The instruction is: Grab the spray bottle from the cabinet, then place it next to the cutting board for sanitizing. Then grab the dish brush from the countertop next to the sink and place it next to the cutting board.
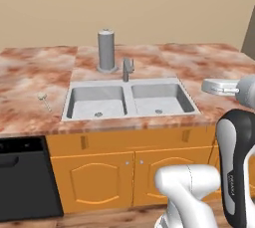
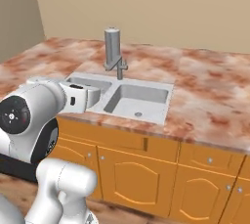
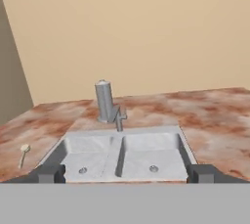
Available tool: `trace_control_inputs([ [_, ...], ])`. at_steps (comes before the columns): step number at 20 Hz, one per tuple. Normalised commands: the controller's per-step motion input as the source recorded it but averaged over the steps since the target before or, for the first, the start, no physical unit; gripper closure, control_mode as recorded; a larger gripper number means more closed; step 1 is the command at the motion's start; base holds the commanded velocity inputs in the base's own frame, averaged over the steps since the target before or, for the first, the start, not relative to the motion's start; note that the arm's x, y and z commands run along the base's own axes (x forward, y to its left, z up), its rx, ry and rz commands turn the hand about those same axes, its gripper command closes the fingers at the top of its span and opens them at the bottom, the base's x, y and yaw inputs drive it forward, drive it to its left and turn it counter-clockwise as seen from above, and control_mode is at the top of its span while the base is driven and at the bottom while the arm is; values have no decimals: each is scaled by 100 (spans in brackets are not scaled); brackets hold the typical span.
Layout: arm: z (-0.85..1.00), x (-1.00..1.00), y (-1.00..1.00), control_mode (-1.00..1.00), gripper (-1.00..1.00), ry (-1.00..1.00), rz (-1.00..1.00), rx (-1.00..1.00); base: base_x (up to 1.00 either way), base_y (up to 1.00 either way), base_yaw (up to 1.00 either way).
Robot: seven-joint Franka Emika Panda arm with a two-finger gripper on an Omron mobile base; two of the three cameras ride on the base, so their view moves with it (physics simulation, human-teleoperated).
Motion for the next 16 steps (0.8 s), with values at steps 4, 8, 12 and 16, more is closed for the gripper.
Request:
trace_control_inputs([
  [4,0,0,0,100,-100,0,0,0,-2,100,-13],
  [8,0,0,0,100,-100,0,0,0,8,100,-8],
  [12,0,0,0,100,-100,0,0,0,28,100,0],
  [16,0,0,0,100,-100,0,0,0,41,88,2],
])
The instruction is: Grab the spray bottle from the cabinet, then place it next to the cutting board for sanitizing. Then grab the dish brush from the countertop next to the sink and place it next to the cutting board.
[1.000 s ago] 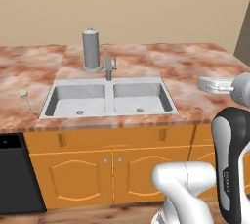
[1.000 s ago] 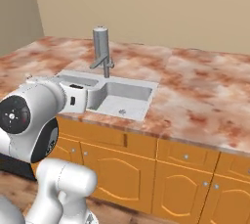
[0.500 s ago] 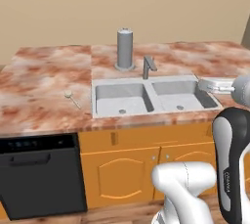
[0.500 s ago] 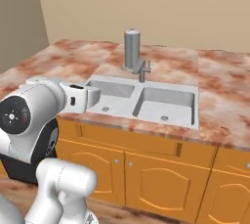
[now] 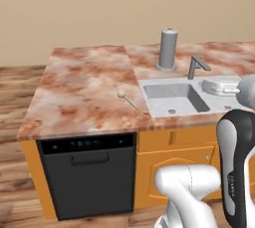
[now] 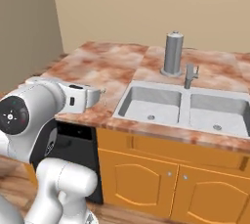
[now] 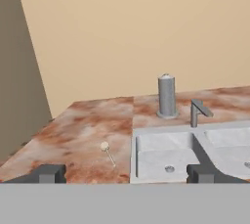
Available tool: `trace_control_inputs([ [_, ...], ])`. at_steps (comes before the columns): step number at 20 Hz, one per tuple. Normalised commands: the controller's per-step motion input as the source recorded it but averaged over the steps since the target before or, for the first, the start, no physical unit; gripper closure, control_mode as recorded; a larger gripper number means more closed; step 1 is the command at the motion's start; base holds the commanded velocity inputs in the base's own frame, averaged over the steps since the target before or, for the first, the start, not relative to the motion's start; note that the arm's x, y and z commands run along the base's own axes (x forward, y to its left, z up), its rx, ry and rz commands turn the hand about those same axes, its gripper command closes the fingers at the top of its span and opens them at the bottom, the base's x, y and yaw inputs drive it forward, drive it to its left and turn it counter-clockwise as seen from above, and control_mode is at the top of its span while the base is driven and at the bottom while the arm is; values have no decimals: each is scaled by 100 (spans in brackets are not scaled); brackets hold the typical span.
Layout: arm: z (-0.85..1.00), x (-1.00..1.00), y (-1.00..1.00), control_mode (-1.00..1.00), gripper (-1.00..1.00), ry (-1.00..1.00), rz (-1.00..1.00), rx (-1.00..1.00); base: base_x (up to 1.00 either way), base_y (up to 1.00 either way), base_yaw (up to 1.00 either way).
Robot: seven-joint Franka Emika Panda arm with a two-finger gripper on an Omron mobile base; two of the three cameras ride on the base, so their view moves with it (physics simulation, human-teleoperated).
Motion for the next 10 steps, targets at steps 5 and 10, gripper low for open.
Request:
trace_control_inputs([
  [5,0,0,0,100,-100,0,0,0,80,17,4],
  [10,0,0,0,100,-100,0,0,0,99,-5,8],
])
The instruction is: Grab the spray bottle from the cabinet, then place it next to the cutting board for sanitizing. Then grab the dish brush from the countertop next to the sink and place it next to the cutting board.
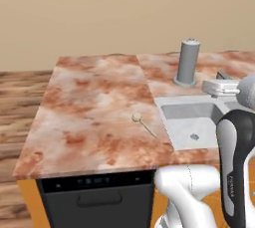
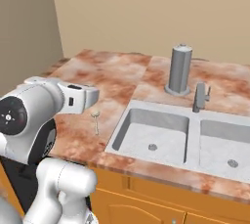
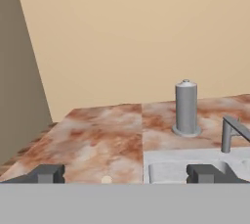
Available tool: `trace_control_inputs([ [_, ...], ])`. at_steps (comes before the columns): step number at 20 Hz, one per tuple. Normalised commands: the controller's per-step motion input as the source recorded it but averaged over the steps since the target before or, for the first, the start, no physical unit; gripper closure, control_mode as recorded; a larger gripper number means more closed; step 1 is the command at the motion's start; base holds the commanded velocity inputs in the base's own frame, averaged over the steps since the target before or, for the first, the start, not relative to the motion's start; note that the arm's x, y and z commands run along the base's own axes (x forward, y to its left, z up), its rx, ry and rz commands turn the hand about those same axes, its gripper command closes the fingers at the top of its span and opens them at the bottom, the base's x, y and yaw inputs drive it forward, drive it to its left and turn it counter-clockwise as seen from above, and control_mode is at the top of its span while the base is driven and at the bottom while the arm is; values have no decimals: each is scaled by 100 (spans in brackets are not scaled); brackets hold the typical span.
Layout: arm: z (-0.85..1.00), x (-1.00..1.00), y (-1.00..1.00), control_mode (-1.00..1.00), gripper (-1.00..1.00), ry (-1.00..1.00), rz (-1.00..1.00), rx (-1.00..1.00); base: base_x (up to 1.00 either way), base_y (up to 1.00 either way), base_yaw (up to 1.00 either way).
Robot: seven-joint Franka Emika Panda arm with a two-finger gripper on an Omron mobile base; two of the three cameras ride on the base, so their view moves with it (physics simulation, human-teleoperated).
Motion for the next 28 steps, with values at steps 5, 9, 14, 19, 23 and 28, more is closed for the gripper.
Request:
trace_control_inputs([
  [5,0,0,0,100,-100,0,0,0,49,7,4],
  [9,0,12,10,-100,-100,13,1,-2,11,8,2],
  [14,-20,48,40,-100,-100,63,3,-17,0,0,0],
  [19,-92,42,63,-100,-100,49,9,-36,0,0,0],
  [23,-100,72,24,-100,-100,38,19,-21,0,0,0],
  [28,-100,72,0,-100,-100,27,21,1,0,0,0],
])
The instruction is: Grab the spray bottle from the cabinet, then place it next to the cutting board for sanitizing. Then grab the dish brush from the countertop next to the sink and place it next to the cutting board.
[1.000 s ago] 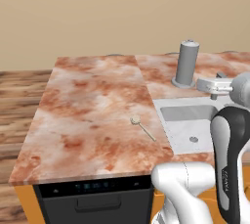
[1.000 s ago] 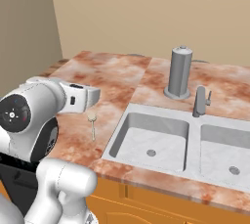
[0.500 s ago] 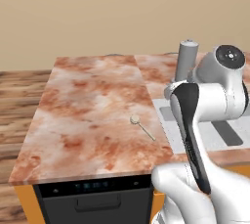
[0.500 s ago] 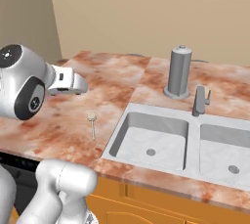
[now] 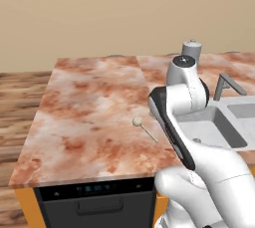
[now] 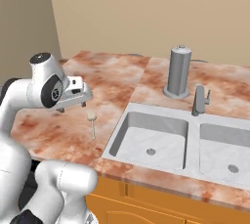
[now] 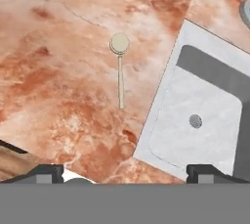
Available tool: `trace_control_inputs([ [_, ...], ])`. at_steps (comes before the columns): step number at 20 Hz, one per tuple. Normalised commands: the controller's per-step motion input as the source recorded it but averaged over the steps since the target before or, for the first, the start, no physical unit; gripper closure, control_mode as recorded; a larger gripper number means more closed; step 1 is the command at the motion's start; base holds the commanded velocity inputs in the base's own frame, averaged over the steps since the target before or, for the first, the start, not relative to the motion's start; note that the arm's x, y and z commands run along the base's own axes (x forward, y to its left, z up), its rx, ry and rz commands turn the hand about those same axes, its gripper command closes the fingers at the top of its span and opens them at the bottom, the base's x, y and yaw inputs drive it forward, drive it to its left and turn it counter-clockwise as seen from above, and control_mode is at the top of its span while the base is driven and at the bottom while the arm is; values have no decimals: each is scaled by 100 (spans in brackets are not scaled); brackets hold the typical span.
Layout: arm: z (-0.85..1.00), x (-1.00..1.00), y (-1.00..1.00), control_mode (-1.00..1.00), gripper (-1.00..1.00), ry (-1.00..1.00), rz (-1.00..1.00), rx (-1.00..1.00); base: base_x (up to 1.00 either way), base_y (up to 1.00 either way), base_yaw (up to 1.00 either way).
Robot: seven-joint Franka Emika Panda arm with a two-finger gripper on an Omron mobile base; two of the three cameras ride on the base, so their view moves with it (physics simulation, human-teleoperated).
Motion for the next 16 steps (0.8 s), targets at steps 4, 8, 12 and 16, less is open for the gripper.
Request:
trace_control_inputs([
  [4,-91,79,6,-100,-100,23,14,2,0,0,0],
  [8,-79,62,21,-100,-100,17,1,0,0,0,0],
  [12,-67,71,20,-100,-100,14,0,2,0,0,0],
  [16,-40,65,0,-100,-100,10,0,6,0,0,0],
])
